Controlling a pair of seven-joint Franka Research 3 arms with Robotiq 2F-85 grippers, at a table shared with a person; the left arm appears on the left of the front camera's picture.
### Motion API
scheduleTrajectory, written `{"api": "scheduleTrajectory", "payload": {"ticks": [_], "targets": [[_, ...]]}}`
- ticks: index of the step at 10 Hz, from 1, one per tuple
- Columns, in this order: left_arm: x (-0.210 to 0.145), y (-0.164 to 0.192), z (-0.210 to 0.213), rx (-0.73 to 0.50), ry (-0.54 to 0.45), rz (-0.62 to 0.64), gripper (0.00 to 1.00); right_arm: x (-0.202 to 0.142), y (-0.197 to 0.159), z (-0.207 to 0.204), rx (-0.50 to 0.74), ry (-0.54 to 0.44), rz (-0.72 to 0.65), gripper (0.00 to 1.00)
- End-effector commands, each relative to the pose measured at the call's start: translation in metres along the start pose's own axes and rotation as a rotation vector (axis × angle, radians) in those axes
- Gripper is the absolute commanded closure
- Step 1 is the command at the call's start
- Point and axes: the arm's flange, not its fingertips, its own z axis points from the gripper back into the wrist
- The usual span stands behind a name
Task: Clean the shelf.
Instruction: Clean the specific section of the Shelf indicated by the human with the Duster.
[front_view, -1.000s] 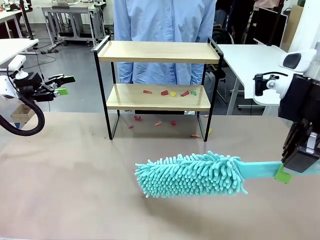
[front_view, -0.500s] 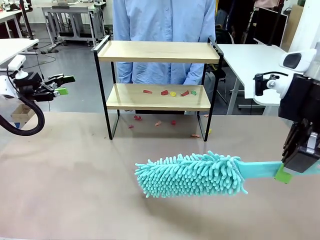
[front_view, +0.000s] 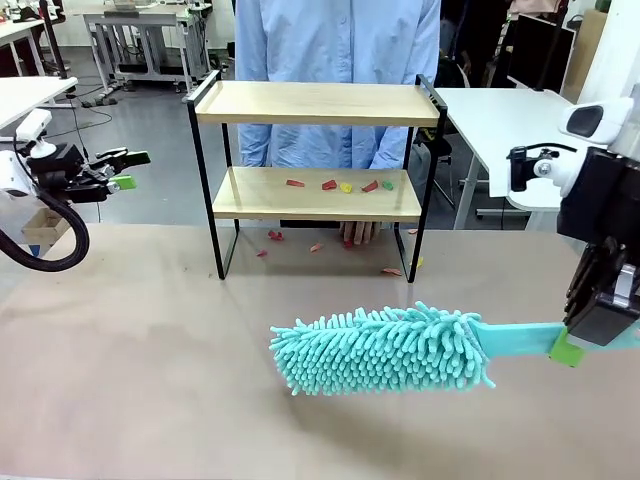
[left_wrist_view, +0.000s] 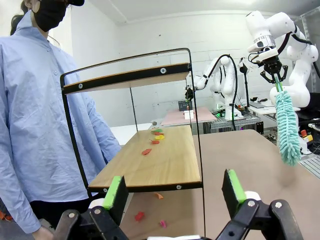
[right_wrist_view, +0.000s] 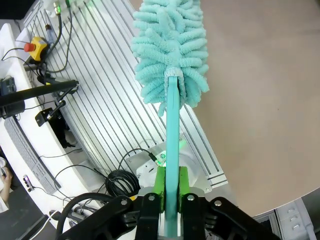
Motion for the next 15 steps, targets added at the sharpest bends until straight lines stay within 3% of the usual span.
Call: {"api": "scheduleTrajectory", "payload": {"ticks": [1, 15], "targets": [[0.0035, -0.0014, 0.0001, -0.004, 0.003, -0.004, 0.0, 0.0028, 0.0005, 0.0058, 0.006, -0.009, -0.004, 0.87], [0.0035, -0.0014, 0.0001, -0.004, 0.003, -0.004, 0.0, 0.0028, 0.0005, 0.0058, 0.006, -0.009, -0.004, 0.87]]}}
